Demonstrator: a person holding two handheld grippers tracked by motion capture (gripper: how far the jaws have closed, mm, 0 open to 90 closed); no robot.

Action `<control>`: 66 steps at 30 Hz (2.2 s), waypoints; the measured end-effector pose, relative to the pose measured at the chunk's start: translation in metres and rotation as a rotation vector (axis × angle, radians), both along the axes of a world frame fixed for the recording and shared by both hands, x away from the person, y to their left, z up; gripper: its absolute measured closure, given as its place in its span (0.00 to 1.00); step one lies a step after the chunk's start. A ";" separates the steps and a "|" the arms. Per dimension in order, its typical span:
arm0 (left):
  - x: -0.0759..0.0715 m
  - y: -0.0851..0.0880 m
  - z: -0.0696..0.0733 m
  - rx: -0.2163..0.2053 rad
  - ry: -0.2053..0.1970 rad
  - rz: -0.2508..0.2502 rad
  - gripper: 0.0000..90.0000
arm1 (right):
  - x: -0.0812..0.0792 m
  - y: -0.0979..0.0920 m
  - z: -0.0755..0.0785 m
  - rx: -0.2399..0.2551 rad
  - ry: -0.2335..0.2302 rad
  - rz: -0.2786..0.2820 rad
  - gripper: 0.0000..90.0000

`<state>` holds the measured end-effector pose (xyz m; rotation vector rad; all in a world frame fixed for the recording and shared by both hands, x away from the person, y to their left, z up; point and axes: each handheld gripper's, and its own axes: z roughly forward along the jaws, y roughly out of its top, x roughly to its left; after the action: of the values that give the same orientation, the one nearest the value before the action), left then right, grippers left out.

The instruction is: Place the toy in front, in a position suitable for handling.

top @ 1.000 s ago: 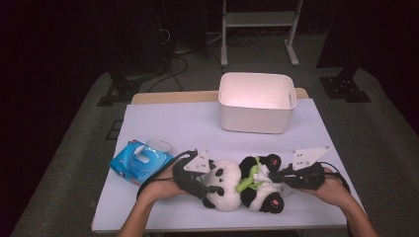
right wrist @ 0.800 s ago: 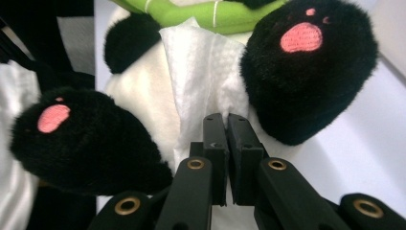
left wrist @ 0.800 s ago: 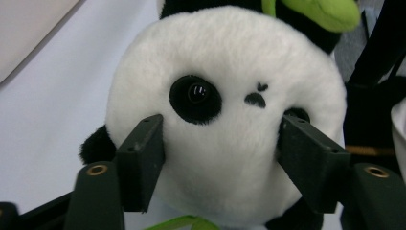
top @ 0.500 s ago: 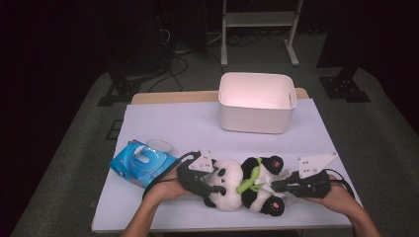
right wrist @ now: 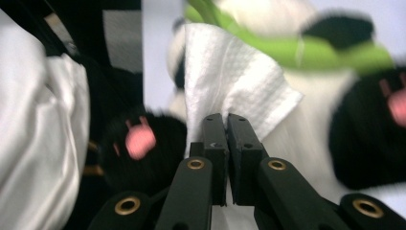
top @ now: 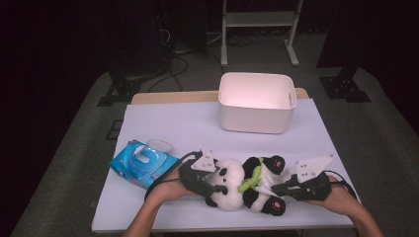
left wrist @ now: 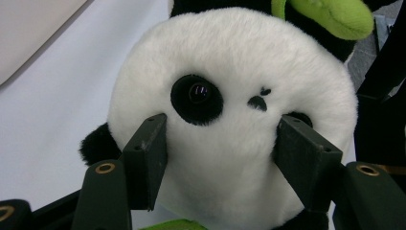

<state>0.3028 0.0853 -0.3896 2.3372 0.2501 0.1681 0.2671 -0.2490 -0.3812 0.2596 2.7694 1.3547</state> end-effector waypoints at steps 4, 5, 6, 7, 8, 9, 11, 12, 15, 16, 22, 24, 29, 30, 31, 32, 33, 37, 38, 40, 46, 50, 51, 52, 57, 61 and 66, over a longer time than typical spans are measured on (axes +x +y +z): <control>0.000 0.001 -0.001 -0.007 0.003 0.001 0.41 | -0.007 0.017 0.014 -0.016 -0.041 0.069 0.96; 0.000 0.001 -0.001 -0.009 0.004 0.001 0.41 | -0.009 0.016 0.015 -0.019 -0.042 0.069 0.96; 0.000 0.002 -0.001 -0.010 0.007 0.001 0.41 | -0.011 0.013 0.018 -0.020 -0.037 0.069 0.96; 0.000 0.002 -0.001 -0.010 0.007 0.001 0.41 | -0.011 0.013 0.018 -0.020 -0.037 0.069 0.96; 0.000 0.001 -0.001 -0.010 0.007 0.000 0.41 | -0.014 0.010 0.019 -0.023 -0.034 0.072 0.96; 0.000 0.001 -0.001 -0.009 0.007 -0.002 0.41 | -0.018 0.005 0.019 -0.035 -0.030 0.062 0.96; 0.000 0.001 0.000 -0.007 0.006 0.001 0.41 | -0.024 -0.007 0.019 -0.047 -0.018 0.050 0.96; 0.000 0.001 0.000 -0.004 0.005 0.000 0.41 | -0.027 -0.011 0.018 -0.052 -0.012 0.042 0.96; 0.000 0.001 0.000 -0.004 0.005 -0.003 0.41 | -0.030 -0.017 0.015 -0.064 -0.004 0.030 0.96; 0.000 0.001 0.000 0.000 0.005 -0.006 0.41 | -0.031 -0.017 0.013 -0.053 -0.002 0.029 0.96; 0.000 0.001 0.000 0.001 0.000 -0.007 0.41 | -0.024 0.005 0.014 -0.032 -0.029 0.071 0.96; -0.001 0.001 0.000 0.003 -0.002 -0.008 0.41 | -0.019 0.022 0.015 -0.028 -0.056 0.092 0.96; -0.002 0.002 -0.001 -0.005 -0.001 -0.006 0.41 | -0.012 0.033 0.009 -0.061 -0.063 0.097 0.96; -0.002 0.002 -0.001 -0.005 -0.002 -0.008 0.41 | -0.010 0.030 0.009 -0.055 -0.060 0.088 0.96; -0.002 0.002 0.000 -0.003 -0.003 -0.010 0.41 | -0.005 0.016 0.007 -0.033 -0.047 0.042 0.96; -0.002 0.002 0.000 -0.003 -0.003 -0.009 0.41 | -0.005 0.016 0.007 -0.033 -0.047 0.042 0.96; -0.002 0.002 0.000 -0.001 -0.004 -0.010 0.41 | -0.002 0.003 0.007 -0.023 -0.051 -0.006 0.96; -0.002 0.002 0.000 0.007 -0.004 -0.014 0.41 | 0.008 -0.014 0.007 -0.008 -0.067 -0.103 0.96; -0.002 0.001 0.000 0.008 -0.003 -0.014 0.41 | 0.008 -0.014 0.007 -0.008 -0.067 -0.103 0.96; -0.002 0.001 0.000 0.008 -0.003 -0.014 0.41 | 0.015 -0.013 0.007 0.008 -0.077 -0.123 0.96; -0.002 0.004 -0.001 0.001 0.000 -0.015 0.41 | 0.020 0.007 0.006 -0.023 -0.114 -0.107 0.96; -0.003 0.003 0.000 0.008 -0.007 -0.021 0.41 | 0.015 -0.005 -0.003 -0.037 -0.091 -0.132 0.96; -0.003 0.003 0.000 0.006 -0.006 -0.018 0.41 | 0.014 -0.009 -0.005 -0.038 -0.083 -0.141 0.96; -0.003 0.003 0.000 0.006 -0.003 -0.019 0.41 | 0.013 -0.015 -0.008 -0.043 -0.073 -0.154 0.96; -0.002 0.003 0.000 0.010 -0.002 -0.022 0.41 | 0.008 -0.027 0.010 0.047 -0.083 -0.168 0.96; -0.003 0.003 0.000 0.009 -0.003 -0.021 0.41 | 0.011 -0.022 0.030 0.062 -0.141 -0.157 0.96; -0.003 0.004 0.000 0.012 -0.006 -0.021 0.41 | 0.023 -0.009 0.031 0.000 -0.162 -0.150 0.96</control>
<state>0.2994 0.0889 -0.3898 2.3503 0.2219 0.1673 0.2906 -0.2580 -0.3502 0.3352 2.5621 1.2797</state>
